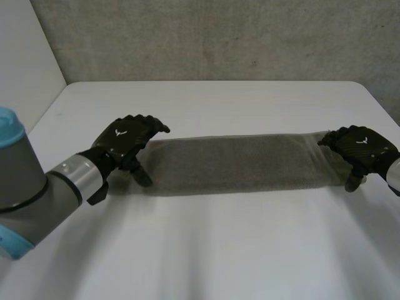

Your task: Fold the towel.

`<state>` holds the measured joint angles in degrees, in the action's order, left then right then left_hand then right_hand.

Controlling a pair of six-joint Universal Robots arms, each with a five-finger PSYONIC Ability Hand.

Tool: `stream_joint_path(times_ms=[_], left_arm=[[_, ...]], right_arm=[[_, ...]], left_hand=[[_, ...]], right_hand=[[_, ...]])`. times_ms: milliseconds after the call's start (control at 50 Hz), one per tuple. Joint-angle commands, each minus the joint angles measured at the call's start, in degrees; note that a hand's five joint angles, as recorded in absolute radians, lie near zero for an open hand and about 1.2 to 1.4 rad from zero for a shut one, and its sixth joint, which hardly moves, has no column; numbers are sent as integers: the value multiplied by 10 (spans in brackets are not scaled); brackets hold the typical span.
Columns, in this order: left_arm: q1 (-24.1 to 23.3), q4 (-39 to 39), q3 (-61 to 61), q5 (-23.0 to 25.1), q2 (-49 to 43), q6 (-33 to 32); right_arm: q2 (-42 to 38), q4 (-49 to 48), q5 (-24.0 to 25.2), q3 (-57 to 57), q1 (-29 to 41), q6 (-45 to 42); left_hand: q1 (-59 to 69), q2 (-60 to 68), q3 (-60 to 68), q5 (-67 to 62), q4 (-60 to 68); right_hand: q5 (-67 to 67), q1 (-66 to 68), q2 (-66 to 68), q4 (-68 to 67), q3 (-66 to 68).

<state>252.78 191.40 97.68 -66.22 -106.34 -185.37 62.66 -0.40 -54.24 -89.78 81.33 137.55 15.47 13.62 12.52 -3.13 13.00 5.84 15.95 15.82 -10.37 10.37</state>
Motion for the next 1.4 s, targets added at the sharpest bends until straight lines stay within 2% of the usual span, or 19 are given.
stream_joint_path(times_ms=[20, 200, 620, 660, 680, 700, 720, 840, 980, 1120, 1140, 1160, 1180, 1200, 1220, 1260, 1400], left_arm=[[11, 53, 48, -17, 3, 11], [14, 59, 54, -31, -1, 12], [12, 64, 60, -31, 3, 12], [12, 63, 60, -32, 3, 12], [12, 63, 60, -32, 3, 12], [12, 64, 60, -32, 3, 12], [12, 64, 60, -32, 3, 12], [13, 64, 60, -33, 5, 12], [16, 63, 61, -33, 10, 12], [16, 63, 61, -33, 11, 12], [15, 63, 62, -33, 11, 12], [15, 63, 62, -33, 11, 12], [15, 63, 63, -33, 11, 12], [15, 64, 66, -32, 12, 12], [15, 64, 66, -32, 12, 12], [14, 64, 66, -32, 12, 12], [14, 64, 66, -31, 11, 12]], right_arm=[[-33, -27, 28, 3, -25, -47], [-66, -68, 25, 13, -35, -51], [-108, -66, 19, 43, -28, -52], [-107, -65, 19, 43, -30, -52], [-107, -65, 19, 43, -30, -52], [-106, -65, 19, 43, -31, -52], [-105, -65, 20, 43, -33, -52], [-103, -65, 18, 55, -42, -51], [-84, -64, 15, 109, -115, -51], [-43, -50, 11, 135, -117, -45], [-43, -31, 10, 129, -115, -37], [-43, -31, 10, 129, -115, -37], [-45, -9, 14, 121, -116, -29], [-48, 6, 23, 110, -116, -19], [-48, 7, 23, 110, -116, -18], [-58, 20, 35, 87, -109, -4], [-112, 28, 89, 88, -96, 15]], left_hand=[[-49, -31, -25, 26, -30], [-51, -32, -25, 27, -30], [-53, -34, -25, 29, -30], [-53, -34, -25, 29, -30], [-53, -34, -25, 29, -30], [-53, -34, -25, 29, -30], [-53, -34, -25, 29, -30], [-53, -34, -25, 29, -30], [-53, -34, -25, 29, -30], [-53, -34, -25, 29, -30], [-53, -34, -25, 29, -30], [-53, -34, -25, 29, -30], [-53, -34, -25, 29, -30], [-53, -34, -25, 29, -30], [-53, -34, -25, 29, -30], [-53, -34, -25, 29, -30], [-53, -34, -25, 29, -30]], right_hand=[[72, 71, 72, 4, -4], [166, 165, 166, 4, -4], [371, 370, 372, 4, -4], [545, 544, 546, 4, -4], [546, 545, 547, 4, -4], [640, 638, 640, 4, -4], [642, 640, 642, 4, -4], [642, 641, 642, 4, -4], [642, 641, 642, 4, -4], [642, 641, 642, 4, -4], [411, 410, 411, 4, -4], [408, 407, 409, 4, -4], [232, 231, 232, 4, -4], [157, 156, 157, 4, -4], [156, 155, 156, 4, -4], [74, 73, 74, 4, -4], [77, 76, 77, 4, -4]])
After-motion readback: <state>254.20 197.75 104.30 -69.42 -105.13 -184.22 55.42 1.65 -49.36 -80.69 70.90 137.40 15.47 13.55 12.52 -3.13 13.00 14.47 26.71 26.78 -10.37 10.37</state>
